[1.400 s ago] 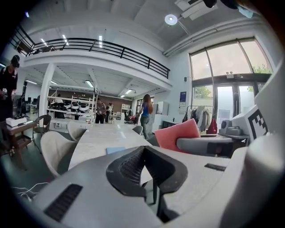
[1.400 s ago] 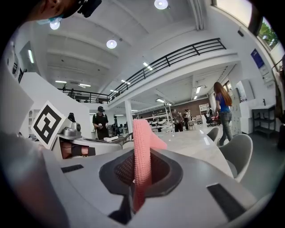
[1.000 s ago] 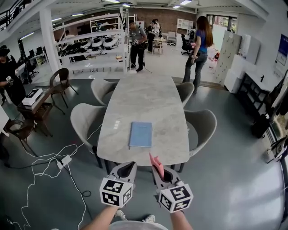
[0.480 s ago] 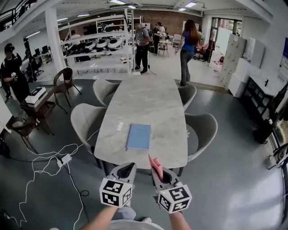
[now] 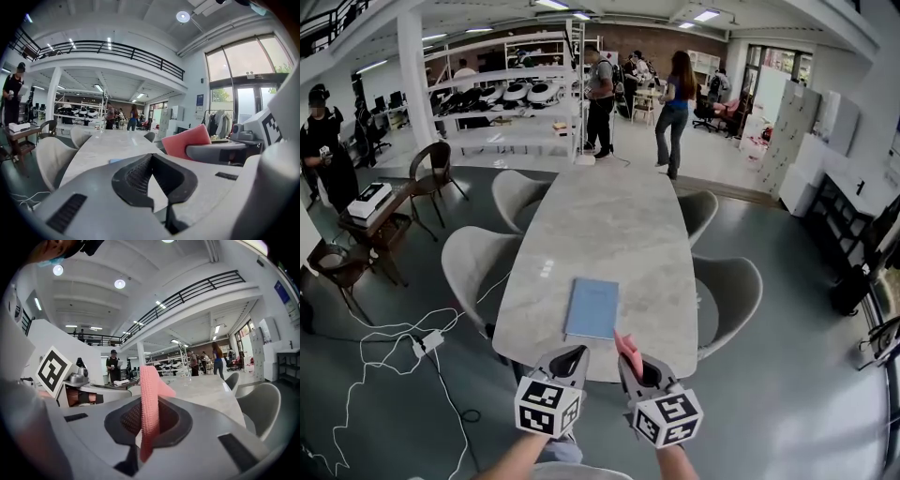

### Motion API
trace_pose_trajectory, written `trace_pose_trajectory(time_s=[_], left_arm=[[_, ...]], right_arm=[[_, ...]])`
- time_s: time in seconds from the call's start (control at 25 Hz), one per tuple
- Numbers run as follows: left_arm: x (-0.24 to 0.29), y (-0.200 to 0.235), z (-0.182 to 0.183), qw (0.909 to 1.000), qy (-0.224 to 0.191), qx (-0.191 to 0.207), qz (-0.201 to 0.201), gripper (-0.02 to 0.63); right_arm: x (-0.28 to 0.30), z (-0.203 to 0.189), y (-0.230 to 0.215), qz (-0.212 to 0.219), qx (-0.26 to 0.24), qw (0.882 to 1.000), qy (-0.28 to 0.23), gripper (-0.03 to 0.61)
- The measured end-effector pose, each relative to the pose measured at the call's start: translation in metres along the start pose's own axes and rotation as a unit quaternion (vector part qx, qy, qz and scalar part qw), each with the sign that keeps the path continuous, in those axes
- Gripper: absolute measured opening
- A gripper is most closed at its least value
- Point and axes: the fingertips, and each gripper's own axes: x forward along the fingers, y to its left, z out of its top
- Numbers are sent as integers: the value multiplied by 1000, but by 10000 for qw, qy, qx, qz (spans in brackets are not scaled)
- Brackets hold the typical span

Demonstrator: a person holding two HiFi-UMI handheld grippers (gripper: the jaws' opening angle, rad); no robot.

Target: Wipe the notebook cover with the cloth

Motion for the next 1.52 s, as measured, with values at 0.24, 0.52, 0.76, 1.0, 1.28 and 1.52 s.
trace_pose_trajectory(time_s=[0.24, 0.52, 0.76, 1.0, 1.28, 1.52], left_arm=[[36, 51, 3, 10000, 66, -40, 28, 6], [70, 102, 0, 9996, 240, -133, 21, 6], [98, 141, 2, 9994, 297, -185, -49, 6], [123, 164, 2, 9989, 377, -163, -225, 6], [141, 182, -5, 9979, 491, -212, -371, 6], [153, 179, -15, 9972, 580, -244, -399, 6]], right_arm=[[65, 3, -16, 22, -116, 9997, 191, 15], [137, -2, -28, 116, -185, 9983, 531, 15], [189, -10, -41, 150, -338, 9963, 782, 15], [228, -20, -64, 71, -657, 9917, 1105, 15], [258, -33, -99, -165, -669, 9871, 1443, 15], [266, -46, -124, -222, -737, 9820, 1726, 15]])
